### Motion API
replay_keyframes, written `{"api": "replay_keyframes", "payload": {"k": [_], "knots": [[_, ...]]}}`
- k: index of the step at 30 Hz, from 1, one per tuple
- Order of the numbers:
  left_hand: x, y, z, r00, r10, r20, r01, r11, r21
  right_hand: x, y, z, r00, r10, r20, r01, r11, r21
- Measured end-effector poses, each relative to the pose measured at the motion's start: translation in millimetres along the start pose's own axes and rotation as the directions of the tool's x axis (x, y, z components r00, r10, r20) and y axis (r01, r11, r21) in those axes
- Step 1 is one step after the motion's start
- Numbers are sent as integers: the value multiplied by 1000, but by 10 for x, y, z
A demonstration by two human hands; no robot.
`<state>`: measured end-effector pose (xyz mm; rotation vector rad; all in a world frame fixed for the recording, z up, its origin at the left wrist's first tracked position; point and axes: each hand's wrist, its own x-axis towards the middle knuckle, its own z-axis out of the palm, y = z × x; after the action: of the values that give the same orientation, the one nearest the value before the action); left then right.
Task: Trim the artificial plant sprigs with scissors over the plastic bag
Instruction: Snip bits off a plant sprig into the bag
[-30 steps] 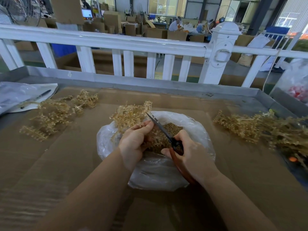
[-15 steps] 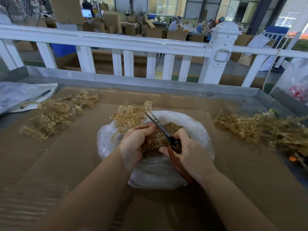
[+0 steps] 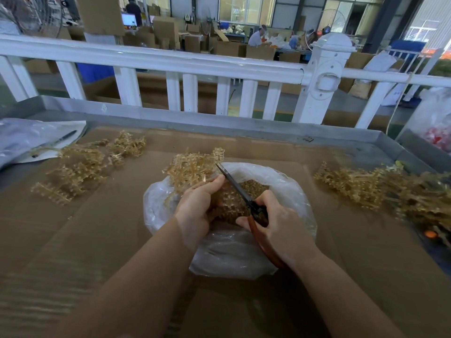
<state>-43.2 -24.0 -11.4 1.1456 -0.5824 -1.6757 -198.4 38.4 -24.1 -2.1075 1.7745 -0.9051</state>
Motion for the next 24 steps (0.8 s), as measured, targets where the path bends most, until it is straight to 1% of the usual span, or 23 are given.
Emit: {"api": "replay_keyframes", "payload": {"k": [3,8,15,24], "knots": [[-5,0,5,1000,-2,13,2,1000,-1,-12,-9,0,1000,-7,1,7,1000,0],[10,-5,-6,999,-16,49,13,997,77,-23,-31,4,1000,-2,-18,2,1000,-3],[16,-17,-13,996,-20,86,7,989,150,4,-62,-9,1000,-2,-2,2,1000,20],[12,-5,-17,996,-48,70,34,982,186,26,-40,-46,1000,1,8,-1,999,35]]}}
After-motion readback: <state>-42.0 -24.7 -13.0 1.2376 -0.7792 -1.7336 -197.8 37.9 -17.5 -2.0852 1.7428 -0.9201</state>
